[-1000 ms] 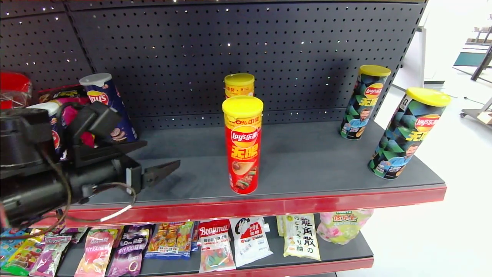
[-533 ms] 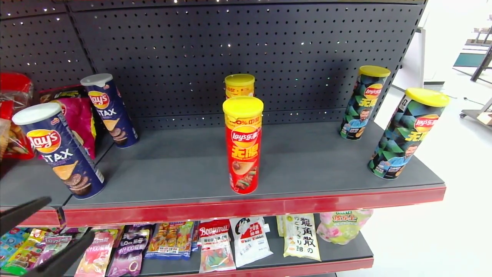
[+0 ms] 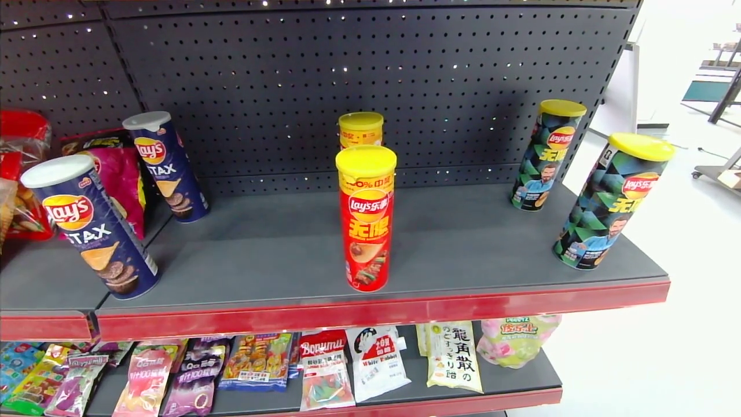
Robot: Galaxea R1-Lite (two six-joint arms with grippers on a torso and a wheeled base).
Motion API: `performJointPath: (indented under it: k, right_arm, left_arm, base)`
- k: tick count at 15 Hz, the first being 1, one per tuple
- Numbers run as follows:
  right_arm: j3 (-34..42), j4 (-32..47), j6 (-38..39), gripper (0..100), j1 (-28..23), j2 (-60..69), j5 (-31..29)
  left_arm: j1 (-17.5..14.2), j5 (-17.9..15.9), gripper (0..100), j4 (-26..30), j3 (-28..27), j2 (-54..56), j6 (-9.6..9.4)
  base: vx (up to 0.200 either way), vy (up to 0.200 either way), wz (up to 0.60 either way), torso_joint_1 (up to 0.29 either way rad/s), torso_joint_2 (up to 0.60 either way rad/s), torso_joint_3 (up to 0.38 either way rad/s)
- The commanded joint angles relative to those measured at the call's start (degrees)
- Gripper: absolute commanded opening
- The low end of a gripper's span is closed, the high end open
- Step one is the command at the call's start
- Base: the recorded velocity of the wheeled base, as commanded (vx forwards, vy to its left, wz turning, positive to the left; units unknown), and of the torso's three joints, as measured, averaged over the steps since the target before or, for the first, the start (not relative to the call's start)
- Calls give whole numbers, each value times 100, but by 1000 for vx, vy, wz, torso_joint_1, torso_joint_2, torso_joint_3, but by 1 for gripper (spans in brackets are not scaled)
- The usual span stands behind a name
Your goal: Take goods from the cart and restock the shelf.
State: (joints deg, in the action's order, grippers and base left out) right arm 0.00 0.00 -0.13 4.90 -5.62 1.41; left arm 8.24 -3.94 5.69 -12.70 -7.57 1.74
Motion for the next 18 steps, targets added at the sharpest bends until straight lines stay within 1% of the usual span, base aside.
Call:
performJointPath:
  k: [1, 2, 3, 6, 7, 11, 12, 14, 16, 17, 18]
  right_arm:
    - [0, 0, -4, 100, 2, -9, 43]
    - [0, 0, -4, 100, 2, -9, 70]
    - [0, 0, -4, 100, 2, -9, 70]
    - [0, 0, -31, 100, 2, -9, 87]
    - [0, 0, -39, 100, 2, -9, 78]
    - [0, 0, -39, 100, 2, -9, 78]
    - [0, 0, -22, 100, 2, -9, 78]
    - [0, 0, 5, 100, 2, -9, 78]
    - [0, 0, -13, 100, 2, -9, 78]
    - [0, -9, -4, 100, 11, -9, 87]
    - [0, -9, -4, 100, 20, -9, 105]
  left_arm:
    - [-7, 77, 100, 64, -110, 10, 10]
    - [-24, 411, 100, 151, -233, -148, 10]
    - [-24, 517, 100, 169, -277, -245, 10]
    - [-24, 622, 100, 248, -206, -210, 10]
    - [-24, 640, 100, 266, -162, -175, 19]
    - [-15, 631, 100, 257, 128, -87, 28]
    - [-15, 613, 100, 266, 251, 19, 54]
    - [-15, 649, 100, 222, 541, 203, 54]
    - [-15, 631, 100, 55, 866, 203, 81]
    - [-15, 578, 100, -112, 919, 195, 186]
    - [-15, 552, 100, -165, 954, 203, 212]
  base:
    - [0, 0, 0, 0, 0, 0]
    - [0, 0, 0, 0, 0, 0]
    - [0, 0, 0, 0, 0, 0]
    - [0, 0, 0, 0, 0, 0]
    - [0, 0, 0, 0, 0, 0]
    - [0, 0, 600, 1, -2, -1]
    - [0, 0, 600, 12, 7, -2]
    - [0, 0, 0, 0, 0, 0]
    - [0, 0, 0, 0, 0, 0]
    - [0, 0, 0, 0, 0, 0]
    - [0, 0, 0, 0, 0, 0]
